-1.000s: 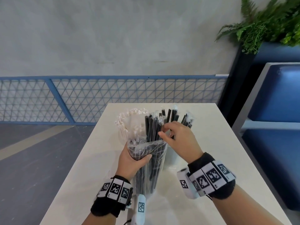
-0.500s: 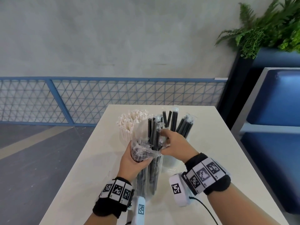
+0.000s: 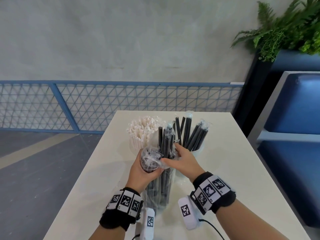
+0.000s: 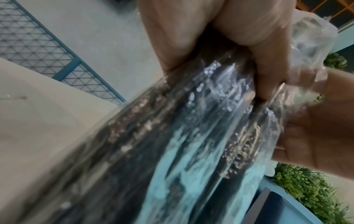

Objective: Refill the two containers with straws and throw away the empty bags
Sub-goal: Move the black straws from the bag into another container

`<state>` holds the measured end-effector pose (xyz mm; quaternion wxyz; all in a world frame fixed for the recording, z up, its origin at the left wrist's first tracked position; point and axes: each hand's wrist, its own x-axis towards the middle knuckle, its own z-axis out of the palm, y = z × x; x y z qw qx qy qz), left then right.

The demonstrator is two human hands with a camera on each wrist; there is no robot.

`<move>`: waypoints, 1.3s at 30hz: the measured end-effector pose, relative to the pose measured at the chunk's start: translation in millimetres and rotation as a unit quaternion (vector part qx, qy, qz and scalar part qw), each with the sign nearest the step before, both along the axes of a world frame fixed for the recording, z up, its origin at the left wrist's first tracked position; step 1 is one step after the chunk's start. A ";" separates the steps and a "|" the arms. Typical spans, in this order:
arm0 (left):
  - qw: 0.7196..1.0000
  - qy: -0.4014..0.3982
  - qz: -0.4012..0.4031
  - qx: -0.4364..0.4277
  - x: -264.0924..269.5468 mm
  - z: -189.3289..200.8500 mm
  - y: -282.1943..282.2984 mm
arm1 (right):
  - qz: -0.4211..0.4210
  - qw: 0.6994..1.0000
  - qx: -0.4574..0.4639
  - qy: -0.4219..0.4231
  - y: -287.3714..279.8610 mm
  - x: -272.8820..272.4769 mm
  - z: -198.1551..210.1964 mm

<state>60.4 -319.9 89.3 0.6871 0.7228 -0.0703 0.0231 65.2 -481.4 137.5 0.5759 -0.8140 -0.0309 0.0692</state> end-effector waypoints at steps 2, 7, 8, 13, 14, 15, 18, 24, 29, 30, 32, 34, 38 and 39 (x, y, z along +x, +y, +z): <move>1.000 0.003 0.004 -0.001 0.7 -0.3 -1.0 | -0.042 0.999 -0.002 -0.018 6.7 0.3 -7.5; 1.000 0.010 0.006 0.006 4.1 -3.3 1.6 | -0.079 0.995 0.016 -0.061 12.3 -2.4 -14.9; 1.000 0.011 0.006 0.007 4.4 -3.4 2.0 | -0.074 0.995 0.029 -0.057 12.7 -3.2 -13.0; 1.000 0.007 0.003 0.007 5.0 -1.6 2.6 | -0.048 0.996 0.057 -0.058 7.5 0.7 -11.8; 1.000 0.007 0.000 0.009 4.4 -1.2 1.8 | -0.050 0.995 0.065 -0.056 6.7 1.2 -12.6; 1.000 0.008 -0.002 0.011 4.3 -1.4 1.2 | -0.057 0.994 0.065 -0.060 6.5 1.2 -13.6; 1.000 0.013 0.000 0.012 4.6 -3.4 0.7 | -0.112 0.989 0.000 -0.097 8.8 0.5 -15.3; 0.999 0.020 0.021 0.036 9.6 -5.4 1.9 | -0.141 0.978 -0.040 -0.146 6.8 3.0 0.4; 0.998 0.037 0.039 0.041 14.4 -7.5 0.7 | -0.156 0.967 0.024 -0.198 -0.7 9.7 40.5; 0.997 0.037 0.044 0.043 15.0 -7.9 0.8 | -0.154 0.964 0.073 -0.205 -1.6 11.2 48.9; 0.997 0.039 0.050 0.042 15.5 -8.2 1.0 | -0.140 0.956 0.148 -0.209 -5.6 13.3 60.2; 0.997 0.040 0.055 0.041 16.3 -9.4 2.0 | -0.109 0.958 0.172 -0.201 -10.8 14.6 62.1; 0.998 0.032 0.049 0.035 16.2 -9.2 2.9 | 0.001 0.981 0.162 -0.103 -16.0 16.8 43.0; 0.998 0.030 0.044 0.036 15.7 -8.5 2.2 | 0.025 0.983 0.161 -0.085 -15.4 17.7 37.2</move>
